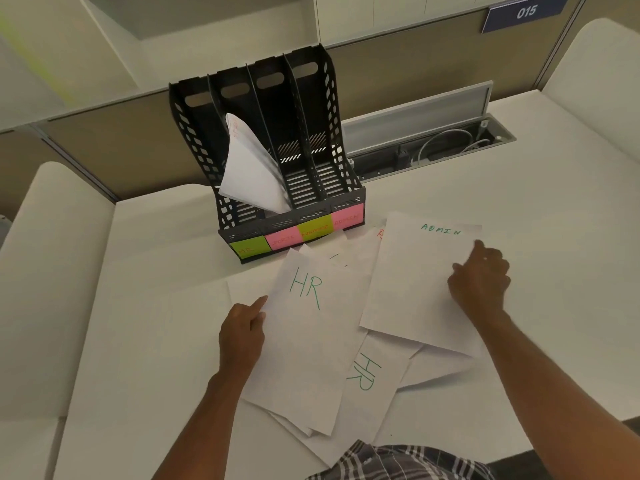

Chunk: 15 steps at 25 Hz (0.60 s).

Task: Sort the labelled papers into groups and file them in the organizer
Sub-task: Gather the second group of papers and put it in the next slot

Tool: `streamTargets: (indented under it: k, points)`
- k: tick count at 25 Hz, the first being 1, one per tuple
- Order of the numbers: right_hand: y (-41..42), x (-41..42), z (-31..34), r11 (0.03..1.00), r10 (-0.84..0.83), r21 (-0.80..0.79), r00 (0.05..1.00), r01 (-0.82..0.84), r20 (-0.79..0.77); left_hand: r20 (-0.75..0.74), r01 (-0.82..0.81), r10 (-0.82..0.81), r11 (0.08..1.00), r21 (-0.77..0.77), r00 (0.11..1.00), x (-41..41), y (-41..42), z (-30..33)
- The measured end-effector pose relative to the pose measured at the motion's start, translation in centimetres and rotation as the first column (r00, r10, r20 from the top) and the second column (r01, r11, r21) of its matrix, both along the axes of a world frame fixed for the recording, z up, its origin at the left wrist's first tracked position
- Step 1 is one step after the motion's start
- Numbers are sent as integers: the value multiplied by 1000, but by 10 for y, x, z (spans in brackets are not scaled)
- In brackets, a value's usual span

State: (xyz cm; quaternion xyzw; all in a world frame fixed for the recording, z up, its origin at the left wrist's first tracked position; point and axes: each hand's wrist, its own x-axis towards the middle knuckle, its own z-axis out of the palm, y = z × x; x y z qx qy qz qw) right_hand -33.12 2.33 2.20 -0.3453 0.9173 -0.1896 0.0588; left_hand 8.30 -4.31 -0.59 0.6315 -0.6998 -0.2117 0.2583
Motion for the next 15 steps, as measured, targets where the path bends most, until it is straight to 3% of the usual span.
streamTargets:
  k: [1, 3, 5, 6, 10, 13, 15]
  points:
    - [-4, 14, 1, 994, 89, -68, 996, -88, 16, -40, 0, 0, 1000, 3, 999, 1, 3, -1]
    - [-15, 46, -1, 946, 309, -173, 921, -273, 237, -108, -10, 11, 1000, 17, 994, 1, 9, -2]
    - [-23, 76, -5, 895, 445, -174, 786, -411, 429, -140, -19, 18, 1000, -2, 990, -1, 12, -1]
    - [-26, 89, -8, 872, 482, -156, 754, -464, 447, -169, -18, 16, 1000, -15, 986, -1, 13, 1]
    - [-33, 120, -9, 766, 638, -213, 678, -607, 364, -267, 49, -55, 998, -30, 962, 3, 16, 6]
    - [-25, 133, 5, 516, 849, -369, 520, -773, 99, -327, 65, -57, 998, 14, 943, 9, 18, 5]
    - [-7, 138, 7, 385, 890, -386, 448, -839, -85, -388, 24, 19, 994, 106, 922, 14, 14, 5]
